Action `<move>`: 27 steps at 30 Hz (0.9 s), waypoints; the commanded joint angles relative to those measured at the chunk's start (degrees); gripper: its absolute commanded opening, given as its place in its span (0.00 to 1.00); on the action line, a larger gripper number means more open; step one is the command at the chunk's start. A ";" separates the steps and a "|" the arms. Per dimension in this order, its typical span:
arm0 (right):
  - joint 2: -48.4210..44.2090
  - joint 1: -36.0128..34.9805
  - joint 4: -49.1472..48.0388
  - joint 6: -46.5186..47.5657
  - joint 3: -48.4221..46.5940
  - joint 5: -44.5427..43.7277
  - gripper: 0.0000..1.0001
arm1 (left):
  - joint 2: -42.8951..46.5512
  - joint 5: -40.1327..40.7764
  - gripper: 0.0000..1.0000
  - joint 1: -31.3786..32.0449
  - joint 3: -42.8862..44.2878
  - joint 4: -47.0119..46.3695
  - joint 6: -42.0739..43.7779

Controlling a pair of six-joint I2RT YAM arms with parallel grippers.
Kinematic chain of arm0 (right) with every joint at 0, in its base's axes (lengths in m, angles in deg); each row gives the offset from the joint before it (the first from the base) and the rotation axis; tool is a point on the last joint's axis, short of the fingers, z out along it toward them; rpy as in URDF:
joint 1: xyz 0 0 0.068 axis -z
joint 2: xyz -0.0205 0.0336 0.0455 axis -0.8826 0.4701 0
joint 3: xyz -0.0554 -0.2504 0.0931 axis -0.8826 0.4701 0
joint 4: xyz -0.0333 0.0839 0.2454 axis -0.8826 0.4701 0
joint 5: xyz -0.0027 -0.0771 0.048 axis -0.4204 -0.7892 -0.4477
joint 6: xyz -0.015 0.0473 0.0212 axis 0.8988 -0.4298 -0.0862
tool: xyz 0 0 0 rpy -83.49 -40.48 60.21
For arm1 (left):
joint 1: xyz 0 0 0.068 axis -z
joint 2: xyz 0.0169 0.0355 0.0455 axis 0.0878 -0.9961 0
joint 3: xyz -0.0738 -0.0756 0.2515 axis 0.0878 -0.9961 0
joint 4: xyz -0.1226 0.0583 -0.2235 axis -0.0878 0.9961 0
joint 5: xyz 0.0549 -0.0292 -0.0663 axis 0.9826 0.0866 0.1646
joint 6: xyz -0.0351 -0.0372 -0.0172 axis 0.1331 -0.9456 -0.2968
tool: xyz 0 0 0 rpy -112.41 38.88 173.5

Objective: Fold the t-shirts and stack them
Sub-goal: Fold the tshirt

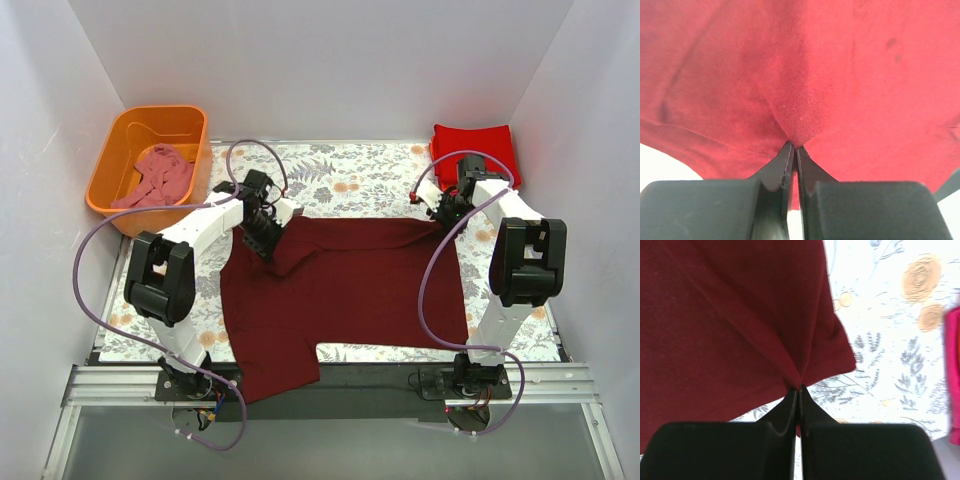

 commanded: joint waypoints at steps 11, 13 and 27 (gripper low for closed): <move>-7.10 0.23 -1.61 6.37 2.25 -0.89 0.01 | 6.24 -2.84 0.00 -2.31 9.26 12.25 1.96; -7.45 0.14 -2.84 6.80 4.01 -1.24 0.01 | 6.50 -3.28 0.00 -2.75 9.18 12.69 1.87; -7.27 0.14 -7.51 7.33 12.81 -3.27 0.38 | 3.16 -7.60 0.22 -3.02 0.04 9.62 -0.06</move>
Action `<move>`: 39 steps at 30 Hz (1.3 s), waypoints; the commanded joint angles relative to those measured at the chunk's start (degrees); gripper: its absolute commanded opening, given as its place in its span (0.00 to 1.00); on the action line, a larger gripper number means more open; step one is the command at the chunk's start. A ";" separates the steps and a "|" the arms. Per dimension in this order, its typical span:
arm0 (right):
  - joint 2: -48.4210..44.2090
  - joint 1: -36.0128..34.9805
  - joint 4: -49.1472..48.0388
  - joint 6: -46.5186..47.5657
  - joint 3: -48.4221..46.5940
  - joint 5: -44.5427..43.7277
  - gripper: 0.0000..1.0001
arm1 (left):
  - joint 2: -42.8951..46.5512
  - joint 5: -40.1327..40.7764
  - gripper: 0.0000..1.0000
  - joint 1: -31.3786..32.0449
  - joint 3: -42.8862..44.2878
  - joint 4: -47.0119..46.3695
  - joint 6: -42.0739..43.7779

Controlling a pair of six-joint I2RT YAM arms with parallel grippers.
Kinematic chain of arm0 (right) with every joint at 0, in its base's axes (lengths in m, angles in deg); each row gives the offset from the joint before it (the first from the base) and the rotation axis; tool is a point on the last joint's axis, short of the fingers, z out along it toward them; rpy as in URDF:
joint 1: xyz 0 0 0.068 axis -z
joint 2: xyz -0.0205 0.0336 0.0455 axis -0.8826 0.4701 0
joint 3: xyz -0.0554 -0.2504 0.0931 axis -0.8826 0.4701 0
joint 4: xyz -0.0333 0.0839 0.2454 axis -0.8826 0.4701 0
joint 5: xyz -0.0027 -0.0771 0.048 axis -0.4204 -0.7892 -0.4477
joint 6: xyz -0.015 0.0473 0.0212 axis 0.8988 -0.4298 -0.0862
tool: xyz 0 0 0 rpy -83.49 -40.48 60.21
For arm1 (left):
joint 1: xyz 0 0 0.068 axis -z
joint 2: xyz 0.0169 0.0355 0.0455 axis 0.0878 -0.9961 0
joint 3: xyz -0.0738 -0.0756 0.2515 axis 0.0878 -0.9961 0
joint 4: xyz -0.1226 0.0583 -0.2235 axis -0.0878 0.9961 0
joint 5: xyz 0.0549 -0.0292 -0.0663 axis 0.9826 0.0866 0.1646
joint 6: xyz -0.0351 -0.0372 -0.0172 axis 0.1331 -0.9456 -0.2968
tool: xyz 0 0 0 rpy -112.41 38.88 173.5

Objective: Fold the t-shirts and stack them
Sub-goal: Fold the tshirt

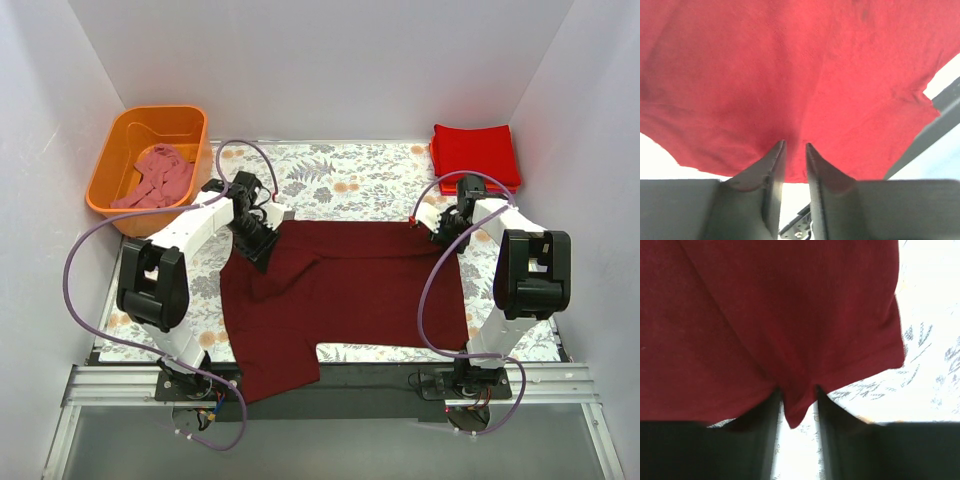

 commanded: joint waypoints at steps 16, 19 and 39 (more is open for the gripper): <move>3.70 0.31 15.61 -22.53 -18.59 18.07 0.45 | 9.10 -11.41 0.31 6.01 -6.71 -14.91 -9.43; 3.53 -2.67 15.34 -26.24 -18.24 21.14 0.42 | 8.13 -7.10 0.34 8.30 -9.96 -19.75 -12.77; 4.41 -10.51 9.01 -37.24 -12.00 26.78 0.33 | 4.87 14.69 0.37 15.43 -16.04 -31.72 -6.37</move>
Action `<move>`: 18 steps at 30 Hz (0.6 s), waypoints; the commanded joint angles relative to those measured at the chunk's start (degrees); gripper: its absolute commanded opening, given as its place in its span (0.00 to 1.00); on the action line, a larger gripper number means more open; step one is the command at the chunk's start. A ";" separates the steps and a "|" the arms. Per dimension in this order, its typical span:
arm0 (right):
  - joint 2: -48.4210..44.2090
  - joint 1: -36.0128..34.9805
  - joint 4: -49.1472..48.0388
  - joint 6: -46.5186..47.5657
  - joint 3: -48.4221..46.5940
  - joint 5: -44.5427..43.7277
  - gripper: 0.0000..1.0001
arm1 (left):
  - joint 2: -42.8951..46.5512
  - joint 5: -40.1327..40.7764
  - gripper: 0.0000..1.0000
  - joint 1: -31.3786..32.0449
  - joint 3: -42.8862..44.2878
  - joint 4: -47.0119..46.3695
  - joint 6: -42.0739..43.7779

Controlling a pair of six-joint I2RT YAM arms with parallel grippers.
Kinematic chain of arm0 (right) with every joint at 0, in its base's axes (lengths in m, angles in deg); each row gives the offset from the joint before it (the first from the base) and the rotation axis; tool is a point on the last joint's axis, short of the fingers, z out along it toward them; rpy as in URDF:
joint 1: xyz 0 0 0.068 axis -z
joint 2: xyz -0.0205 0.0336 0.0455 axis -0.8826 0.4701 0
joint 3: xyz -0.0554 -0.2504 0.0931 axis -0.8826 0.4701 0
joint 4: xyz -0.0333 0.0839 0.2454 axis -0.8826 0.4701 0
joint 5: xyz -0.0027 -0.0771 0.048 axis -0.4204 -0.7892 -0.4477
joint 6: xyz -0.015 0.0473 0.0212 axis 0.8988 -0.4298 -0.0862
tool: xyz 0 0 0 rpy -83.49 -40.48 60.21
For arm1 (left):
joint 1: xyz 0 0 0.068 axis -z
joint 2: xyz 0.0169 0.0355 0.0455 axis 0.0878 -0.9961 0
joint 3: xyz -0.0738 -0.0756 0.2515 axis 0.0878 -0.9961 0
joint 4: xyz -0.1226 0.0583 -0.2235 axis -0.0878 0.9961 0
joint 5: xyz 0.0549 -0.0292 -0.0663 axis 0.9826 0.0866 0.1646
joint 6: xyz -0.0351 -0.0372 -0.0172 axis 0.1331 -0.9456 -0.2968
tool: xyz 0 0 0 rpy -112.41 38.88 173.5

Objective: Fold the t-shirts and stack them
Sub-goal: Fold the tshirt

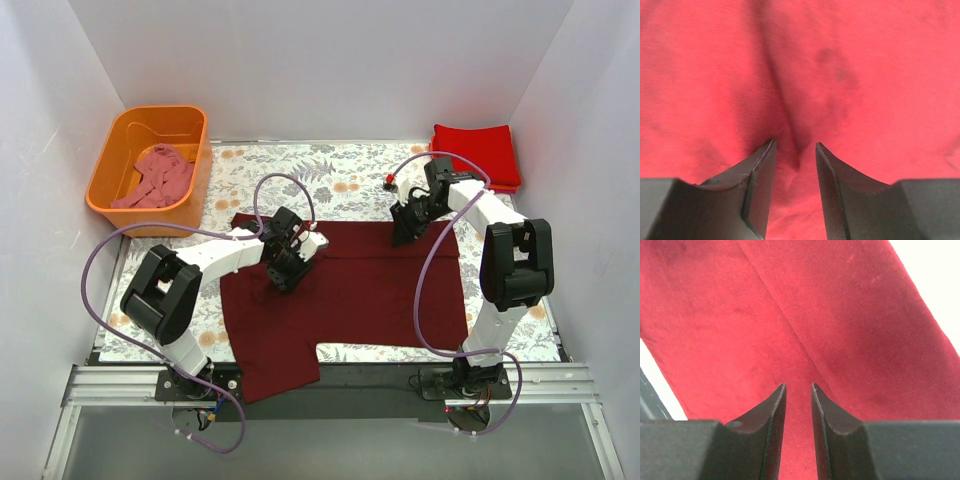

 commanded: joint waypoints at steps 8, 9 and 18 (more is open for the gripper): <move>-0.07 -0.48 -1.09 0.45 1.01 -0.09 0.34 | 2.93 9.00 0.42 -3.03 2.17 -5.30 2.56; 0.27 -0.57 -1.09 0.36 0.83 0.00 0.34 | 2.50 8.91 0.42 -3.47 2.43 -5.39 3.00; 0.72 -1.10 -0.82 0.18 -0.14 -0.17 0.35 | -2.08 6.01 0.37 -8.65 4.72 -6.09 3.53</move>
